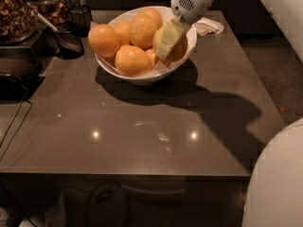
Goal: Pick orange from white bowl
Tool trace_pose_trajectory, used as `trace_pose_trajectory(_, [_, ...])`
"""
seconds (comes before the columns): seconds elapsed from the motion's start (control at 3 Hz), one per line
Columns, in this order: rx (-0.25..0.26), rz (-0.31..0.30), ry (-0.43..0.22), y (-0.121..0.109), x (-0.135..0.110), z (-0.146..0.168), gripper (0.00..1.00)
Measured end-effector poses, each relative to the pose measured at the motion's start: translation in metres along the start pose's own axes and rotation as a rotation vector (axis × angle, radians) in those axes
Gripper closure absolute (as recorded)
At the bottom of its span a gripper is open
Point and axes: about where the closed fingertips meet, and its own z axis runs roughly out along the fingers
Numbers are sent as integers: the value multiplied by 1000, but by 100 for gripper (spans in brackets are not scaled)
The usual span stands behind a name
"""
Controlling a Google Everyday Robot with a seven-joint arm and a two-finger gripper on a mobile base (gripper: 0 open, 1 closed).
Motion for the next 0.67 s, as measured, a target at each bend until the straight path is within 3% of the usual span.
trace_pose_trajectory(0.33, [-31,-58,-55,16,8,-31,100])
trace_pose_trajectory(0.67, [-109,-170,-145,49,26,-76,100])
